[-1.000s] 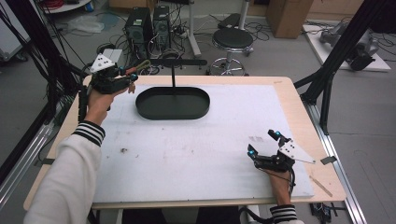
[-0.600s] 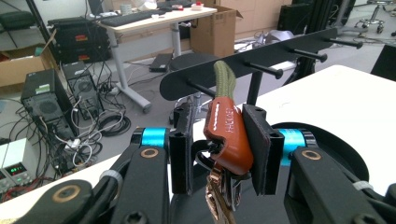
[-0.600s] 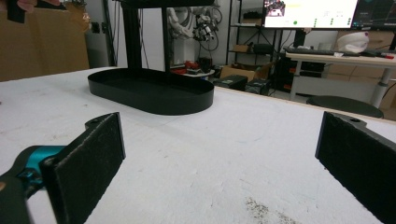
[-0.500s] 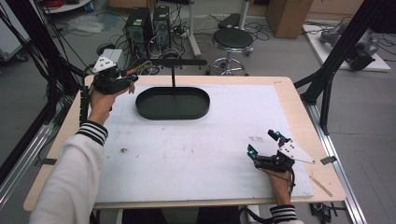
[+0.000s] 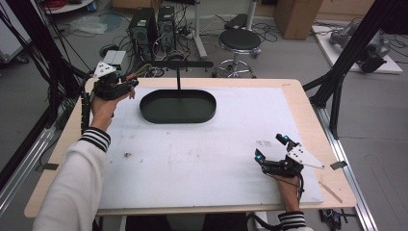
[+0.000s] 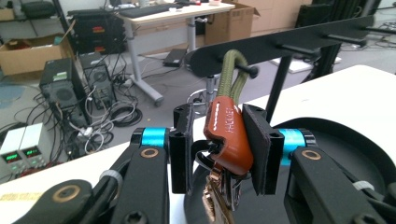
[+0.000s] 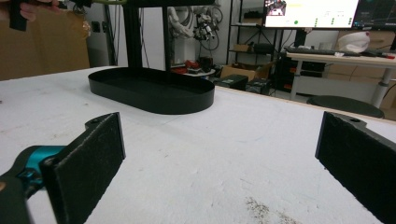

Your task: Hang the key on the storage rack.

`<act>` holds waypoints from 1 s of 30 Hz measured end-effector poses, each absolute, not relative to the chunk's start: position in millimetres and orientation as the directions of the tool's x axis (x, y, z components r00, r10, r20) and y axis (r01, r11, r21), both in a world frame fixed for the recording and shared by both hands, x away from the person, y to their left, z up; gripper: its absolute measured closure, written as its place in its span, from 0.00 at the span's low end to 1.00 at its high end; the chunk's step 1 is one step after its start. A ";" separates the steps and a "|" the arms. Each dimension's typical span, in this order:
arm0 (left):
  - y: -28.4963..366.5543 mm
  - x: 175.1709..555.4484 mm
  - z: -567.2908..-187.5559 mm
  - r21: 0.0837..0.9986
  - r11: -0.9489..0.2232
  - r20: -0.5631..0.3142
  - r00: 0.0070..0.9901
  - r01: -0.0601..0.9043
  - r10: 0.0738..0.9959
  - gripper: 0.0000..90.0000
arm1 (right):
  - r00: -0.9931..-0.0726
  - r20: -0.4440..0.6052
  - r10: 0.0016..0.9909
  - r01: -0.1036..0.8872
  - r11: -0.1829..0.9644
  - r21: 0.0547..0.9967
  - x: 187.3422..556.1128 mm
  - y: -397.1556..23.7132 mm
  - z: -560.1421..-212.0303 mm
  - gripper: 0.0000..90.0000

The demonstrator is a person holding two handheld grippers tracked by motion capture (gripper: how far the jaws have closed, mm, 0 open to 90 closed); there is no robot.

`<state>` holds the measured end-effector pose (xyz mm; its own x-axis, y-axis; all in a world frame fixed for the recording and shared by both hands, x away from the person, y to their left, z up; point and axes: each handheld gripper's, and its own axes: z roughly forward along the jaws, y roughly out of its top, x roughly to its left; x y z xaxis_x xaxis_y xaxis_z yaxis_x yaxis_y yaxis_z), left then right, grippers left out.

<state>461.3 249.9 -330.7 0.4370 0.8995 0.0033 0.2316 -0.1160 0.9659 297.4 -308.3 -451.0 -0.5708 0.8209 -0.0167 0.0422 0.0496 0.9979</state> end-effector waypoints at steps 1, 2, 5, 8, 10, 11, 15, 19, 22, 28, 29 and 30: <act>250.1 461.6 -331.0 0.966 -0.118 0.006 0.434 0.232 0.901 0.72 | -0.571 -0.018 0.821 0.042 0.051 0.998 297.5 -308.4 -451.1 0.00; 249.9 462.1 -331.1 0.965 -0.124 0.013 0.433 0.230 0.901 0.72 | -0.571 -0.018 0.821 0.041 0.051 0.998 297.6 -308.5 -451.1 0.00; 247.6 463.8 -332.9 0.963 -0.133 0.022 0.422 0.234 0.906 0.72 | -0.573 -0.016 0.820 0.042 0.048 0.998 297.7 -308.6 -451.2 0.00; 245.2 466.7 -336.6 0.958 -0.144 0.032 0.409 0.246 0.912 0.73 | -0.572 -0.015 0.820 0.042 0.047 0.998 297.7 -308.6 -451.2 0.00; 243.6 468.7 -339.0 0.956 -0.155 0.042 0.407 0.249 0.912 0.73 | -0.572 -0.014 0.820 0.043 0.047 0.998 297.6 -308.6 -451.2 0.00; 242.7 469.8 -340.0 0.954 -0.164 0.051 0.404 0.250 0.913 0.72 | -0.572 -0.013 0.820 0.043 0.046 0.998 297.7 -308.6 -451.2 0.00; 241.3 477.0 -347.9 0.949 -0.180 0.065 0.399 0.259 0.915 0.72 | -0.572 -0.007 0.820 0.048 0.042 0.998 297.4 -308.7 -451.2 0.00; 237.6 482.6 -356.7 0.940 -0.191 0.065 0.399 0.284 0.915 0.73 | -0.571 -0.014 0.821 0.040 0.045 0.998 298.2 -309.4 -451.1 0.00; 234.5 485.7 -361.3 0.934 -0.207 0.077 0.402 0.291 0.912 0.73 | -0.572 -0.012 0.820 0.040 0.042 0.998 298.3 -309.6 -451.2 0.00; 235.1 490.0 -366.9 0.935 -0.196 0.062 0.410 0.295 0.910 0.73 | -0.573 0.005 0.820 0.052 0.030 0.998 298.0 -309.8 -451.3 0.00; 235.1 490.4 -367.3 0.936 -0.197 0.063 0.409 0.293 0.910 0.73 | -0.573 0.002 0.820 0.049 0.032 0.998 298.3 -310.1 -451.3 0.00; 235.4 490.8 -367.7 0.937 -0.191 0.057 0.412 0.293 0.909 0.72 | -0.573 0.004 0.819 0.051 0.031 0.998 298.3 -310.1 -451.3 0.00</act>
<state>490.8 235.4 -367.7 0.4123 0.9093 0.0567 0.2935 -0.1914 0.9366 298.3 -310.1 -451.3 -0.5732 0.8194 0.0039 0.0509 0.0309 0.9982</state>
